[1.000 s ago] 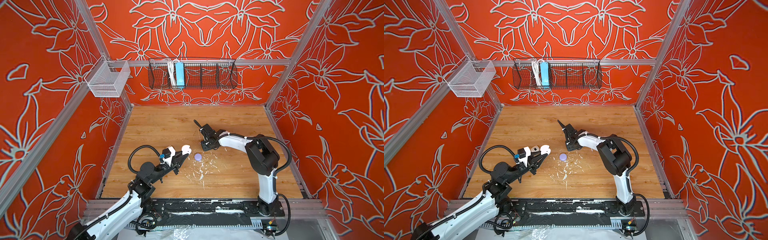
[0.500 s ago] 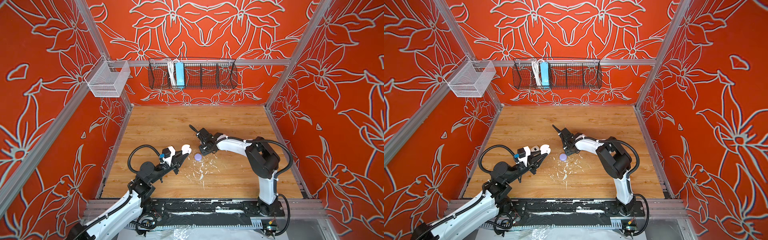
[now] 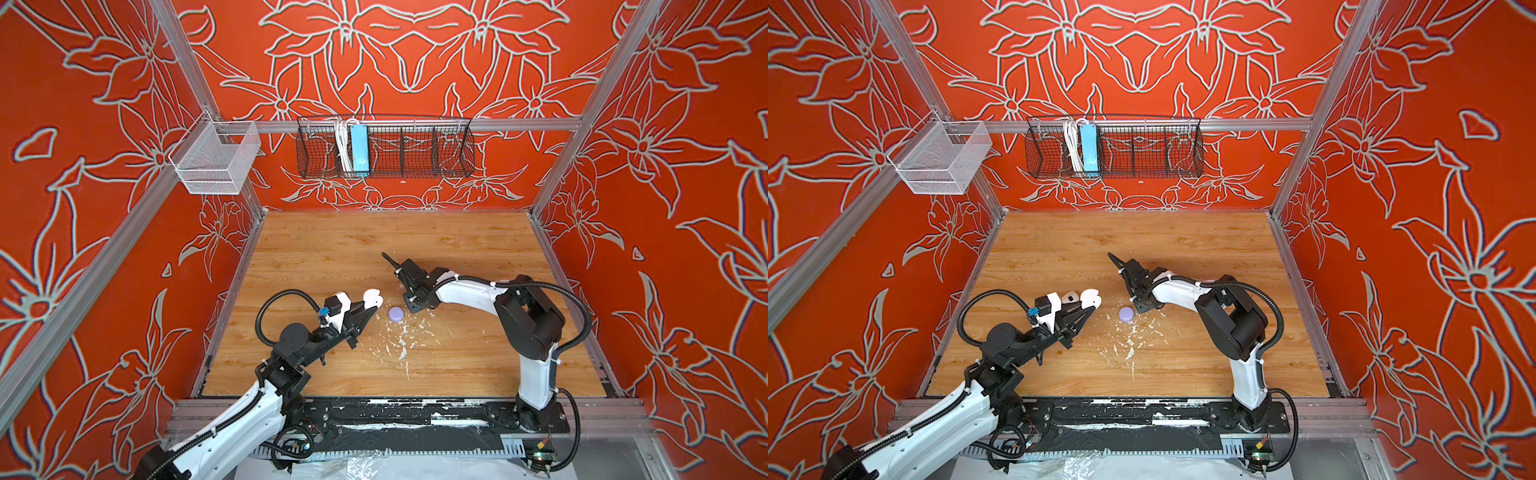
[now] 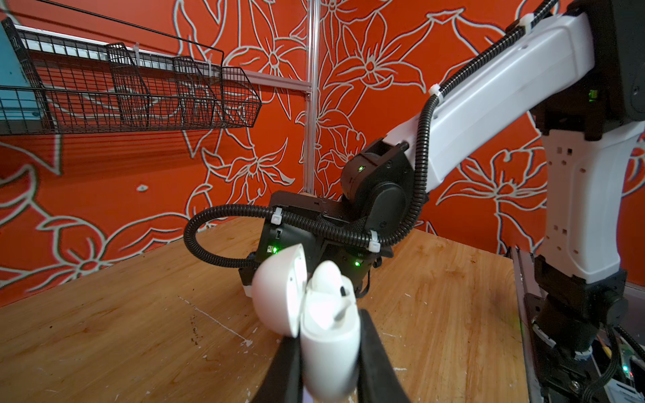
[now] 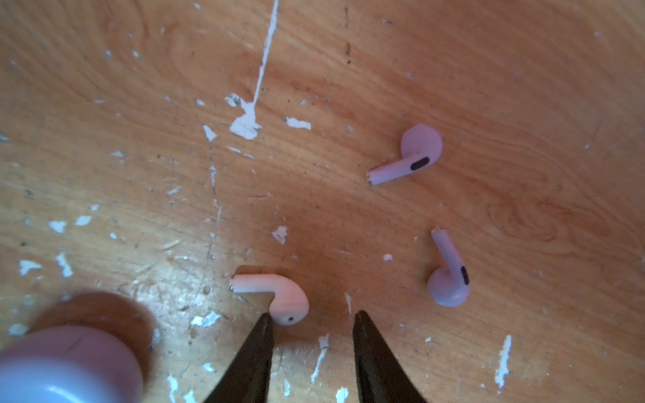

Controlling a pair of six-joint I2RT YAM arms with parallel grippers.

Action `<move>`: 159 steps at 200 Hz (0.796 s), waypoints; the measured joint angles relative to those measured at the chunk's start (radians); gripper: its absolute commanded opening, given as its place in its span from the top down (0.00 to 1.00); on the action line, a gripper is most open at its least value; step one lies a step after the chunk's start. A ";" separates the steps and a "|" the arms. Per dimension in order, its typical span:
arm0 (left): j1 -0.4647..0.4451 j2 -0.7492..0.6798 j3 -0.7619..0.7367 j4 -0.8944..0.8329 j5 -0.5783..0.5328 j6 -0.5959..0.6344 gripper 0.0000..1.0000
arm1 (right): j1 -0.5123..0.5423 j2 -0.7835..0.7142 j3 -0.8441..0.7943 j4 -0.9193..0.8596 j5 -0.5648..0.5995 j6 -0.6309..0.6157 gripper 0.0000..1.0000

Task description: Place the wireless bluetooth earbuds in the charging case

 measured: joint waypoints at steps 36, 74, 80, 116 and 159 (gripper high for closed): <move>0.000 -0.001 0.000 0.000 0.000 0.000 1.00 | -0.006 0.004 0.002 -0.001 0.014 0.016 0.64; 0.000 -0.002 0.000 0.000 0.000 0.000 1.00 | -0.018 0.010 0.007 0.002 0.020 0.027 0.66; 0.000 -0.002 0.000 0.000 0.000 0.000 1.00 | -0.020 0.010 0.007 0.002 0.020 0.029 0.67; 0.000 -0.002 0.000 0.000 0.000 0.000 1.00 | -0.024 0.008 0.007 0.003 0.019 0.042 0.66; 0.000 0.000 0.000 0.000 0.001 0.000 1.00 | -0.024 -0.082 -0.047 0.026 -0.037 0.080 0.61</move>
